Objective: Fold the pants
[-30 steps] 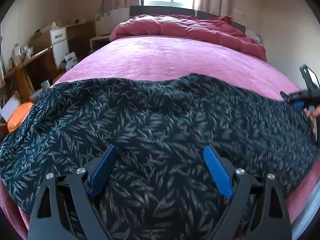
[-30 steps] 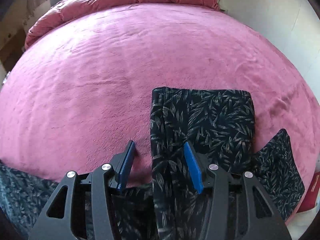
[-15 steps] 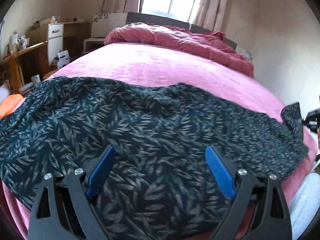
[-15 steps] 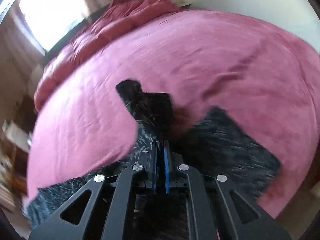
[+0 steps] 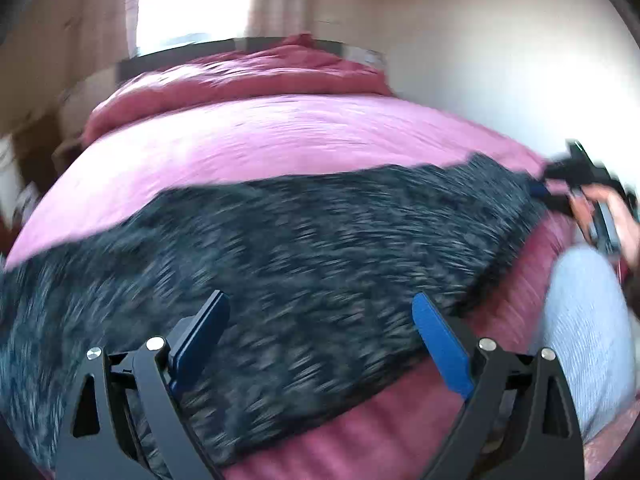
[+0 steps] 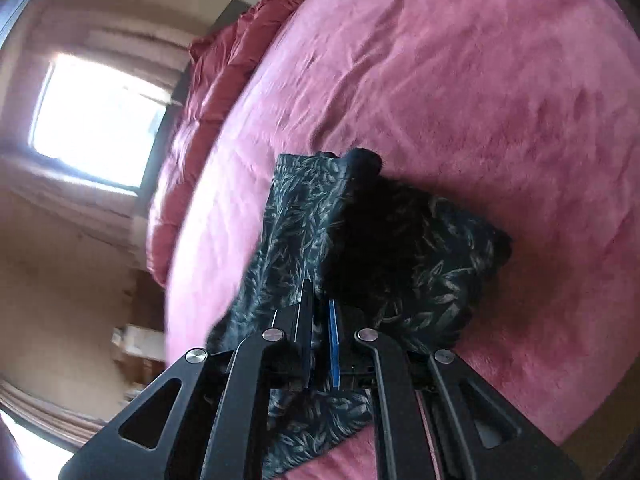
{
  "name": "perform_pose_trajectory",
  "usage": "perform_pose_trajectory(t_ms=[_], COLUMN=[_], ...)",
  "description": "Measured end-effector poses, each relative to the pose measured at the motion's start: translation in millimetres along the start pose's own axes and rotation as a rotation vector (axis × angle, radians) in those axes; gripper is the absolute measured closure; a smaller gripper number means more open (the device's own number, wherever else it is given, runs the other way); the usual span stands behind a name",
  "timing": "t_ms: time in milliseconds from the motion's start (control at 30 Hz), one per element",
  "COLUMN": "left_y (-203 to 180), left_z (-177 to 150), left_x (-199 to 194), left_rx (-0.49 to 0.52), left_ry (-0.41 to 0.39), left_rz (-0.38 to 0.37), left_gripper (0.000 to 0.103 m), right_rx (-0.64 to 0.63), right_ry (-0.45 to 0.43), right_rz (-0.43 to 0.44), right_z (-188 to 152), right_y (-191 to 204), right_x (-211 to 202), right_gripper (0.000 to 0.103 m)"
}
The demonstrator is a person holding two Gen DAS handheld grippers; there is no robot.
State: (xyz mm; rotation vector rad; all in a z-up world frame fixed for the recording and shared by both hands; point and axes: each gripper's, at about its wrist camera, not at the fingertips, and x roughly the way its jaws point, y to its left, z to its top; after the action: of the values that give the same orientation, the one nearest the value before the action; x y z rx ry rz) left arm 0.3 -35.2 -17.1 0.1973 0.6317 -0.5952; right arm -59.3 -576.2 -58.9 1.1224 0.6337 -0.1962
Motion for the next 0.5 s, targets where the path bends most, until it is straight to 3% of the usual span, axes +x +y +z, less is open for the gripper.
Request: perform_pose_trajectory(t_ms=[100, 167, 233, 433, 500], left_y=[-30.6, -45.6, -61.3, -86.0, -97.3], left_z=[11.9, 17.0, 22.1, 33.8, 32.6], left_x=[17.4, 27.3, 36.4, 58.5, 66.0], left_rx=[0.118, 0.162, 0.204, 0.224, 0.265], left_ry=[0.033, 0.045, 0.061, 0.124, 0.136], left_rz=[-0.007, -0.024, -0.041, -0.076, -0.073], left_gripper=[0.010, 0.011, 0.011, 0.038, 0.047], right_rx=[0.077, 0.065, 0.036, -0.084, -0.078], right_ry=[-0.003, -0.017, -0.030, -0.034, -0.037], right_rz=[0.015, 0.017, 0.035, -0.030, -0.042], right_z=[2.1, 1.2, 2.3, 8.7, 10.7], right_y=[-11.5, -10.9, -8.6, 11.4, 11.3], right_x=[4.9, 2.1, -1.2, 2.4, 5.1], right_gripper=[0.097, 0.085, 0.064, 0.063, 0.074])
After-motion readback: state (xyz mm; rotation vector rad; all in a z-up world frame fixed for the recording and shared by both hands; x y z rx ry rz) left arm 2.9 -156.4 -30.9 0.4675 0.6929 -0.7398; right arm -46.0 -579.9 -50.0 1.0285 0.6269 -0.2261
